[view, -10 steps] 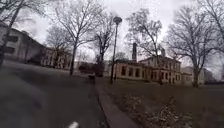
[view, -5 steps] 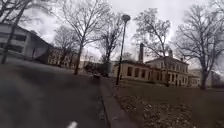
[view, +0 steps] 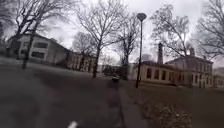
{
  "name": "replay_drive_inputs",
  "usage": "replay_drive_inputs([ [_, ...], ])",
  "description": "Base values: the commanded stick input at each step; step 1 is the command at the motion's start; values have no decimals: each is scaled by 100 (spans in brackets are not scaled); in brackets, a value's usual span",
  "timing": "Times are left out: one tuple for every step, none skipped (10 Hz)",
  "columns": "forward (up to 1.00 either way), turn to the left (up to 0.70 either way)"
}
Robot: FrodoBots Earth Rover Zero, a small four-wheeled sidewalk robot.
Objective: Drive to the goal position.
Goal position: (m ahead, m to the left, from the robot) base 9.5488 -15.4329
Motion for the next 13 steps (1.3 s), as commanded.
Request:
replay_drive_inputs([
  [70, 35],
  [70, 35],
  [70, 35],
  [70, 35],
  [70, 25],
  [70, 9],
  [70, 0],
  [70, 0],
  [70, 0],
  [70, 9],
  [70, 20],
  [70, 31],
  [70, 35],
])
